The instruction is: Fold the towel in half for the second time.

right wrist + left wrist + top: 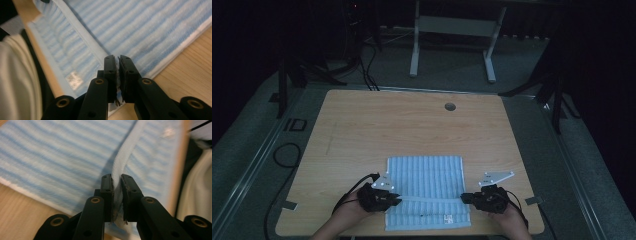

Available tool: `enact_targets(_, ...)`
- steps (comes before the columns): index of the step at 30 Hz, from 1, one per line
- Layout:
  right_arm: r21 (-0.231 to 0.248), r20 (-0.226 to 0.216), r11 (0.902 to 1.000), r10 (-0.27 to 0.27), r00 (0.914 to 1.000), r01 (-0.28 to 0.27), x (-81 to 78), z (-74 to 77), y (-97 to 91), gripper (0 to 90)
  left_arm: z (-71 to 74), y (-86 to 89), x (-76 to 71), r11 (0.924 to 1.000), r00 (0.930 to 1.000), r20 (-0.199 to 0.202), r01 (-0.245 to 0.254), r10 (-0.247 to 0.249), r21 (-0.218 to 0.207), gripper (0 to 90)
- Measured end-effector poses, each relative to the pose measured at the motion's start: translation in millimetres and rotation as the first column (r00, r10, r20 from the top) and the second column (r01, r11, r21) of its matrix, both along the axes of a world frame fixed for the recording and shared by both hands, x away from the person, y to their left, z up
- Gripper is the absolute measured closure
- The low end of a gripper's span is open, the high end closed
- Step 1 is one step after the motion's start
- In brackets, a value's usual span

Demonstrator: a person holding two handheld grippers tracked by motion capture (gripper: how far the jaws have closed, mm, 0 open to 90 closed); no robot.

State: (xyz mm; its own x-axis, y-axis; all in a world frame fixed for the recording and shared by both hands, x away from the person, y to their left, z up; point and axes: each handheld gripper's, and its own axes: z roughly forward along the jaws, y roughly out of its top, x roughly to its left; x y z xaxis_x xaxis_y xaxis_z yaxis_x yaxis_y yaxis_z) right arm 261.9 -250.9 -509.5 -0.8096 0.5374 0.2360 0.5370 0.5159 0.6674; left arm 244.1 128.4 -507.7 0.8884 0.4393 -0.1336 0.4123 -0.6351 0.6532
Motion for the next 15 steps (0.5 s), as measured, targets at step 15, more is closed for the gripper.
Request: enact_targets(15,0.03,-0.014,0.9995,0.0,0.9999,0.001,-31.3,5.9,-9.7,74.1,15.8,18.9,-5.7,0.9996,0.9973,-0.071,-0.022,0.021,-0.019,55.3)
